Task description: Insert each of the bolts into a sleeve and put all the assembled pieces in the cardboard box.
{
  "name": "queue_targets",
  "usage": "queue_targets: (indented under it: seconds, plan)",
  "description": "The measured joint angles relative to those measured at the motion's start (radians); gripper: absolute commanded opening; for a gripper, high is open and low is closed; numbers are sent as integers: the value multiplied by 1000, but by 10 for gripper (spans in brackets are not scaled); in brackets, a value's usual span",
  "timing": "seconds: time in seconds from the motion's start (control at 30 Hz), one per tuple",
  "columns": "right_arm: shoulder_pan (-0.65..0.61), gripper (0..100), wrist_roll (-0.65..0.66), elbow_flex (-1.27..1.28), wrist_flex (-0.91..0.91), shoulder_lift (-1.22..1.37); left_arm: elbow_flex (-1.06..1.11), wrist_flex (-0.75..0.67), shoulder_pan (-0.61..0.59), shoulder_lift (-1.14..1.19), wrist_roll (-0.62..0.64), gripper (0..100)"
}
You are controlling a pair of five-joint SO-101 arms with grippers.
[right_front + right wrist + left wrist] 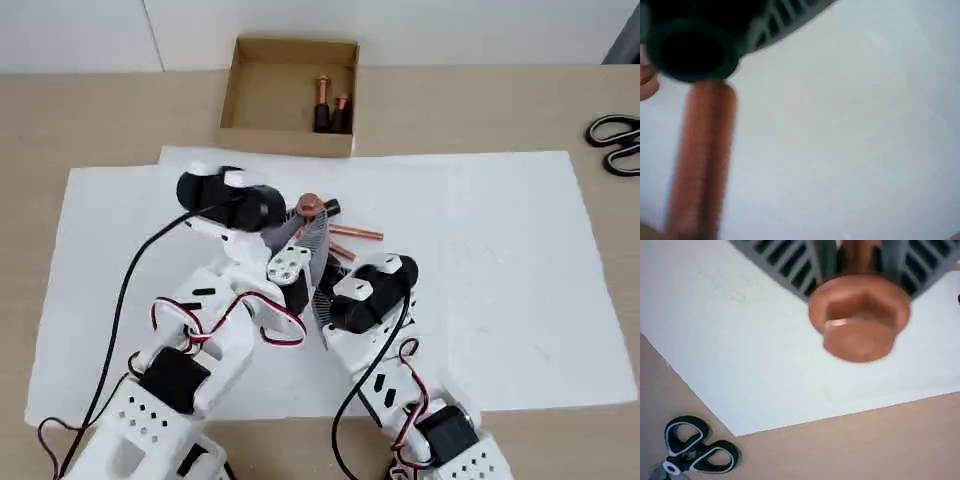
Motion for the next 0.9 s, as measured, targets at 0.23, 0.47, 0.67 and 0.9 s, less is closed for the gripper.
queue_targets:
  seconds: [0.23, 0.47, 0.67, 0.9]
  plan:
    - [0, 4, -2, 0, 0, 0, 0, 6, 8, 0, 12, 6]
    - [0, 4, -2, 0, 0, 0, 0, 6, 35, 0, 12, 6]
    - [0, 4, -2, 0, 0, 2, 41, -2, 35, -18, 12, 6]
    - [0, 4, -2, 0, 0, 2, 91, -48, 40, -11, -25, 6]
